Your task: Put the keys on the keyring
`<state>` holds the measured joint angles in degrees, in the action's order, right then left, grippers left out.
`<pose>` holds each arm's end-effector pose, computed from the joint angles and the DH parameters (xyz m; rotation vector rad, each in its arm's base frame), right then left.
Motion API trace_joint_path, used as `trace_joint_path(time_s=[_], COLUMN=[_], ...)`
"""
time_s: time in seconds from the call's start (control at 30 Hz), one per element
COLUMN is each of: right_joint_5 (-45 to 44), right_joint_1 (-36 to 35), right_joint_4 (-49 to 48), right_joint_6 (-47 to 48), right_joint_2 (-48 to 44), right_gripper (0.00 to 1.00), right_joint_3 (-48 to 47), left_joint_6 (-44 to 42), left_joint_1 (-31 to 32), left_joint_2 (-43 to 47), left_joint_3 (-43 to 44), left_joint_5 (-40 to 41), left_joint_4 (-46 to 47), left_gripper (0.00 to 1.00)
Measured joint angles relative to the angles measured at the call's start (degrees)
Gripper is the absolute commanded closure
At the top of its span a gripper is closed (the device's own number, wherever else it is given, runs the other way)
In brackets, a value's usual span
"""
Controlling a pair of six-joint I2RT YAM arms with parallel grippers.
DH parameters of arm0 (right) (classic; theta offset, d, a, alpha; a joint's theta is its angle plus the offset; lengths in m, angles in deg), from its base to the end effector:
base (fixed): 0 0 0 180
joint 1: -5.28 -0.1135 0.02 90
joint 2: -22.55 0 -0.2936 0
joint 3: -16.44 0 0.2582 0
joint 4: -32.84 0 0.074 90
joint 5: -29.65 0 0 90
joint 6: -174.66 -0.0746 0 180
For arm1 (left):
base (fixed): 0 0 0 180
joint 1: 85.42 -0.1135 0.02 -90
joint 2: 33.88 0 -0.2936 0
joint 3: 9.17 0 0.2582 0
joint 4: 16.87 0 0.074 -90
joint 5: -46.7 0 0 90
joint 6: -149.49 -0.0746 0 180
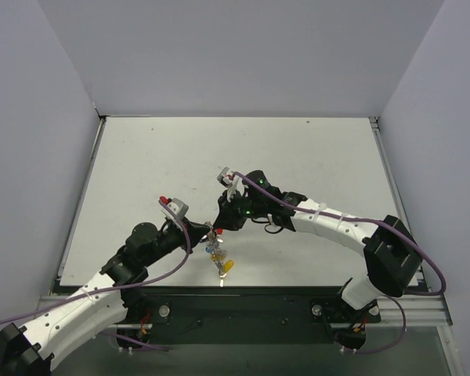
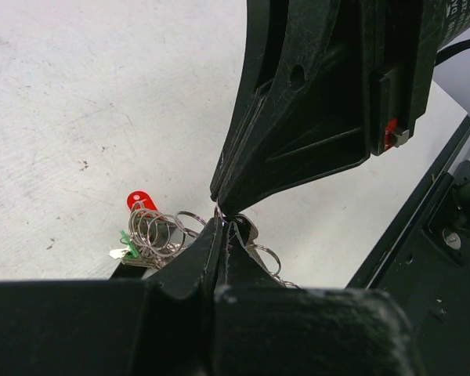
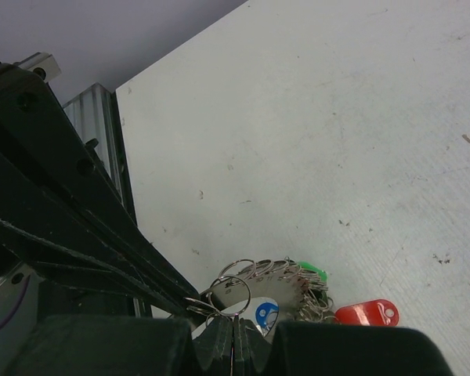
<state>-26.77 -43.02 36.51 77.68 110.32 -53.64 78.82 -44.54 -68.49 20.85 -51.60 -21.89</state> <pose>0.2229 0.3122 0.2788 -1.1081 1.7528 1.1861 0.1302 -0.1269 0.2349 0.4497 1.7665 -0.8853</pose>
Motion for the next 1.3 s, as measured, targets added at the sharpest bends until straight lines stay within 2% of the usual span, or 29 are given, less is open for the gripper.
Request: trace_joint_path(time_s=[1.3], right_joint_5=[9.0], right_joint_1=[2.5], right_joint_4=[-8.2], right_joint_6=[-5.2], right_joint_2=[0.2], right_gripper=[1.00], right_joint_3=[5.5], left_joint_6=[1.5], left_joint_1=[0.2], left_joint_2=[2.2], left_joint_3=[-2.1], left_joint_5=[0.2], left_joint_4=[1.5], left_gripper=[1.00])
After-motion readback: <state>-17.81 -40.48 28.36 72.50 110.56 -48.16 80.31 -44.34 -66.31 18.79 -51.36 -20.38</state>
